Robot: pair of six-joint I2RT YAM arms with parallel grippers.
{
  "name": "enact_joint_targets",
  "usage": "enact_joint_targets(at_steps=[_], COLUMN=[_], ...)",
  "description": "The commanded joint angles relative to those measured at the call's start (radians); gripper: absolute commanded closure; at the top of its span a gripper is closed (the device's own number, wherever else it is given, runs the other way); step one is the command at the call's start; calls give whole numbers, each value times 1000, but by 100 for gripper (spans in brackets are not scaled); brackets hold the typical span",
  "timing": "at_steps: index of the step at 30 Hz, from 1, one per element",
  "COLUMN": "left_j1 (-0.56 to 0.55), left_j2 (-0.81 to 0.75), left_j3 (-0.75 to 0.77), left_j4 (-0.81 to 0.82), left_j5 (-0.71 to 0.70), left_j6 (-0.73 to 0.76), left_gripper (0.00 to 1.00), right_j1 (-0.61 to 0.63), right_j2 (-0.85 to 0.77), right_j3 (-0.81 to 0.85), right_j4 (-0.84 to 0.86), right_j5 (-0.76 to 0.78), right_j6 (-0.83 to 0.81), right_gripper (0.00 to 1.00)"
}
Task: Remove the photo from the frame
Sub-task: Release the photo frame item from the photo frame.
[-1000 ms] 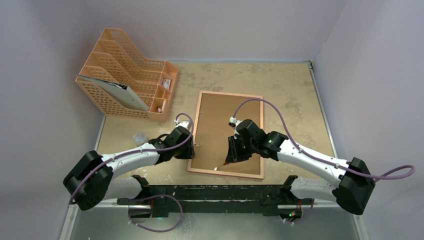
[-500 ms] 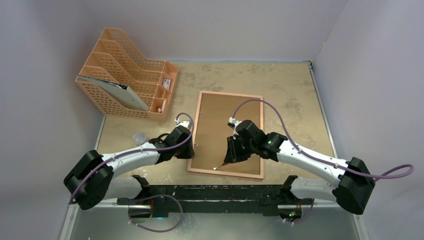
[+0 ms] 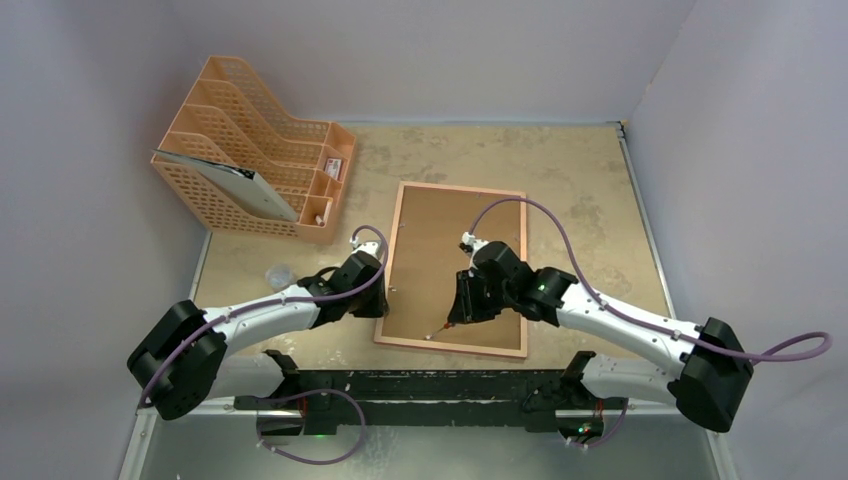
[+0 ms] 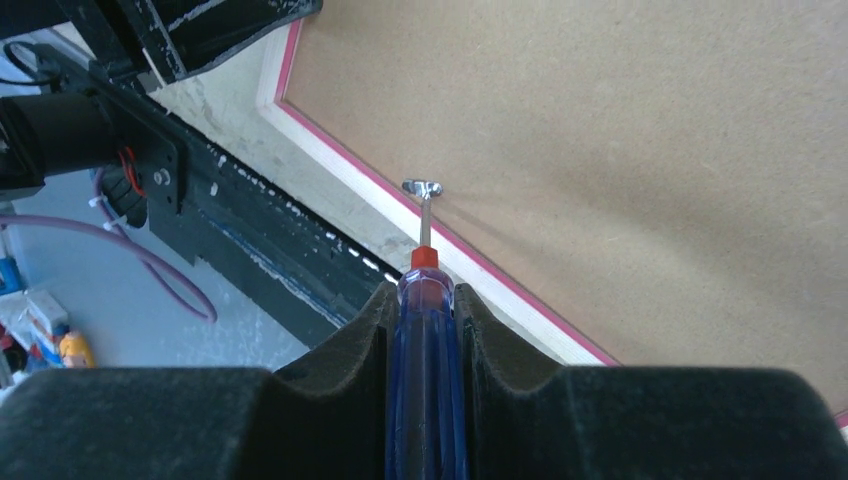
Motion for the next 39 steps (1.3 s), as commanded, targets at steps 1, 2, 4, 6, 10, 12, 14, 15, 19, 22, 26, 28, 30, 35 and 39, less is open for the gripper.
enact_joint_targets(at_steps=[1,2,4,6,10,12,14,15,19,22,26,28,30,35,39], left_j1=[-14,-14,-13,-14,-14,-14,-14,-14,-13,-13,-13,-13,-13,-15,-14], left_j2=[11,11,14,17,18,18,17,16,19,18,18,20,18,19,18], left_j3=[-32,-32,-33,-31,-34,-32,-32,-31,-32,-33,-31,-29,-32,-30,-29], left_j4=[-104,-103,-102,-102,-100,-101,-100,-100,-100,-99,-98,-100,-100,-100,-98], left_j5=[-5,-4,-2,0,1,1,1,2,3,3,5,9,9,10,10], left_j6=[14,14,17,17,17,17,19,19,17,17,19,22,22,22,22], left_gripper=[95,95,97,97,98,98,98,98,99,100,100,100,100,100,100], right_j1=[5,5,5,5,5,5,5,6,7,7,9,11,12,13,14], right_j2=[-29,-34,-44,-49,-51,-62,-71,-68,-58,-56,-38,-33,-30,-13,-7], right_j3=[13,11,5,-1,-2,1,0,0,-2,-10,-26,-30,-28,-23,-33], right_j4=[4,9,26,36,26,21,12,4,-32,-27,-12,-2,2,20,63], right_j5=[60,63,59,46,33,29,22,16,20,1,-19,-24,-20,2,15], right_j6=[21,25,31,32,25,22,13,5,-9,-13,-13,-13,-11,-8,10], right_gripper=[100,100,100,100,100,100,100,100,100,100,100,100,100,100,100])
